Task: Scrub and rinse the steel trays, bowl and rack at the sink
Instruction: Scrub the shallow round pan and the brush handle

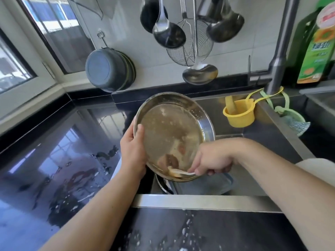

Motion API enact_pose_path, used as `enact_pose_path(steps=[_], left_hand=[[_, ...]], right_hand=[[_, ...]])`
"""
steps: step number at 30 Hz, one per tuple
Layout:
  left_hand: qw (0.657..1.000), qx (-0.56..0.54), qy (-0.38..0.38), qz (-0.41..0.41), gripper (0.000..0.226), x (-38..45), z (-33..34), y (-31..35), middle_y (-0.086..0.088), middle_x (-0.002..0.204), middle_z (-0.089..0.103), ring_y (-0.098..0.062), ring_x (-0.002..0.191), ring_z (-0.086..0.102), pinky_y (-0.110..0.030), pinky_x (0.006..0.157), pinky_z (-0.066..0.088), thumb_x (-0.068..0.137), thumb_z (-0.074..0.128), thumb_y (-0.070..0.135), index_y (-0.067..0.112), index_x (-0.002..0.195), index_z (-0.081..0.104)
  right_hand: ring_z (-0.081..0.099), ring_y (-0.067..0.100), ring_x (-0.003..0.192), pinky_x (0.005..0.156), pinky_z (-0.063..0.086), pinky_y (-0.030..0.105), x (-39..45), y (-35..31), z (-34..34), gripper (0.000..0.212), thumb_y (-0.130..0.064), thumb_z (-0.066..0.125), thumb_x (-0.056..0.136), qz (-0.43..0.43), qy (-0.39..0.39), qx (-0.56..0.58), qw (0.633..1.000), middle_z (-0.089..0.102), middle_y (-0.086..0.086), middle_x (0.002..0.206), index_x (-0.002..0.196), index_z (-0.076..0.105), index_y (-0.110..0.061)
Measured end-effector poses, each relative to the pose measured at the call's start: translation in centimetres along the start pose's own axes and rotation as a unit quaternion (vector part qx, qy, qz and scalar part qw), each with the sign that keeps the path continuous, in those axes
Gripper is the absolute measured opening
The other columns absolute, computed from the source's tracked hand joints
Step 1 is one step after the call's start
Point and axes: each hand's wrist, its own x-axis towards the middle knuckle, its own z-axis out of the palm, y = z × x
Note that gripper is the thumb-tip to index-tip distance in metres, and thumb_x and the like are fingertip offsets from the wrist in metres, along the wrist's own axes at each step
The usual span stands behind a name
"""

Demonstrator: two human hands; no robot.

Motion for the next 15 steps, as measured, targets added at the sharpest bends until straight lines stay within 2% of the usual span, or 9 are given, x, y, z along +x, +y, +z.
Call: enact_pose_path(steps=[4, 6, 8, 10, 12, 14, 15], left_hand=[[1.0, -0.027, -0.002, 0.007, 0.037, 0.1, 0.3, 0.0, -0.007, 0.129, 0.072, -0.028, 0.121, 0.068, -0.055, 0.107, 0.052, 0.108, 0.048, 0.029, 0.02, 0.141, 0.061], [1.0, -0.012, -0.012, 0.024, 0.043, 0.0, 0.5, 0.0, -0.004, 0.133, 0.07, -0.025, 0.125, 0.066, -0.054, 0.11, 0.049, 0.105, 0.047, 0.035, 0.021, 0.144, 0.058], [0.999, 0.002, -0.014, 0.037, 0.048, 0.0, 0.5, 0.0, 0.0, 0.138, 0.067, -0.021, 0.129, 0.063, -0.051, 0.113, 0.048, 0.101, 0.046, 0.04, 0.026, 0.146, 0.056], [0.999, 0.01, -0.003, 0.048, 0.049, 0.2, 0.4, -0.1, 0.002, 0.141, 0.064, -0.02, 0.133, 0.059, -0.05, 0.115, 0.046, 0.1, 0.044, 0.038, 0.03, 0.147, 0.055], [0.999, 0.015, 0.017, 0.048, 0.048, 0.6, 0.2, -0.3, 0.003, 0.142, 0.063, -0.02, 0.134, 0.057, -0.05, 0.116, 0.045, 0.101, 0.042, 0.035, 0.033, 0.147, 0.054], [0.998, 0.014, 0.021, 0.049, 0.046, 0.7, 0.2, -0.4, 0.003, 0.141, 0.062, -0.018, 0.132, 0.058, -0.049, 0.115, 0.046, 0.104, 0.04, 0.028, 0.034, 0.148, 0.052], [0.999, 0.009, 0.021, 0.046, 0.046, 0.8, 0.2, -0.4, 0.002, 0.141, 0.062, -0.018, 0.131, 0.058, -0.049, 0.114, 0.046, 0.104, 0.039, 0.027, 0.033, 0.147, 0.052]], right_hand=[[0.028, 0.006, 0.044, 0.039, 0.02, 0.018, -0.3, -1.8, 1.1, 0.03, -0.023, 0.056, 0.104, -0.109, -0.002, 0.234, 0.966, 0.048, -0.001, 0.07, 0.132, 0.067, -0.028], [0.026, 0.005, 0.045, 0.038, 0.019, 0.016, -0.2, -3.0, 1.7, 0.027, -0.027, 0.055, 0.105, -0.133, -0.002, 0.302, 0.944, 0.046, -0.001, 0.071, 0.13, 0.065, -0.028], [0.025, 0.004, 0.045, 0.037, 0.019, 0.015, -0.5, -3.4, 1.9, 0.024, -0.027, 0.055, 0.105, -0.144, -0.004, 0.316, 0.938, 0.046, -0.001, 0.071, 0.126, 0.066, -0.028], [0.027, 0.007, 0.043, 0.037, 0.02, 0.018, -0.9, -2.8, 1.5, 0.025, -0.021, 0.056, 0.103, -0.132, 0.008, 0.233, 0.964, 0.047, 0.0, 0.068, 0.125, 0.069, -0.021], [0.037, 0.012, 0.045, 0.04, 0.031, 0.022, -1.5, -1.9, 0.7, 0.027, -0.021, 0.058, 0.1, -0.083, 0.037, 0.057, 0.994, 0.055, 0.002, 0.069, 0.123, 0.072, -0.024], [0.052, 0.013, 0.055, 0.052, 0.049, 0.029, -1.9, -0.8, 0.0, 0.029, -0.025, 0.061, 0.098, -0.031, 0.065, -0.095, 0.993, 0.066, -0.001, 0.077, 0.124, 0.073, -0.028], [0.054, 0.013, 0.058, 0.056, 0.051, 0.028, -2.0, -0.4, -0.3, 0.029, -0.024, 0.06, 0.098, -0.007, 0.073, -0.137, 0.988, 0.067, -0.003, 0.079, 0.125, 0.072, -0.025]])
